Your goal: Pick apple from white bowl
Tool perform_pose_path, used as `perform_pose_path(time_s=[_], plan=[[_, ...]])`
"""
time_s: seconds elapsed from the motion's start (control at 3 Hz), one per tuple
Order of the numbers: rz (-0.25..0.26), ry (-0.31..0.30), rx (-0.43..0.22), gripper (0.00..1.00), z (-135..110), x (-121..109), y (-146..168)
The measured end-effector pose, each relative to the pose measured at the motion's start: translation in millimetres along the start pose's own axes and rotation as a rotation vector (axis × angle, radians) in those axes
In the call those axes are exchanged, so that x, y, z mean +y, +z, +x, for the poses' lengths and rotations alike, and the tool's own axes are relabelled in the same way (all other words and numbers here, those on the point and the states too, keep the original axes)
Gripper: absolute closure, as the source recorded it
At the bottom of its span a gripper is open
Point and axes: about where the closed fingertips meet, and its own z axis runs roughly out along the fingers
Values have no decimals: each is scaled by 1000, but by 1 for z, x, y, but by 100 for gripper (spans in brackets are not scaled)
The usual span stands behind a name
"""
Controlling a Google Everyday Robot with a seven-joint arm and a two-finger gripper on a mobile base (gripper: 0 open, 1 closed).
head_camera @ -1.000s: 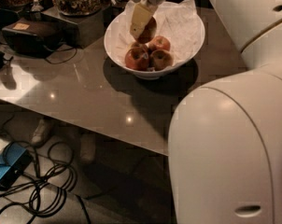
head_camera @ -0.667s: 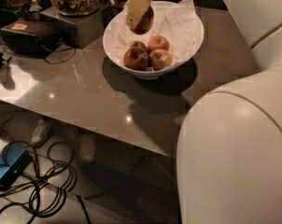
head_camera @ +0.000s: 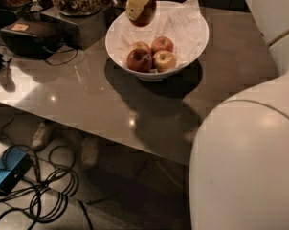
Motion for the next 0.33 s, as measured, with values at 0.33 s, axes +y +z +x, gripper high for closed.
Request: perform_pose_path(time_s=[0.33], plan=[[-20, -78, -44, 100, -21, 18, -29]])
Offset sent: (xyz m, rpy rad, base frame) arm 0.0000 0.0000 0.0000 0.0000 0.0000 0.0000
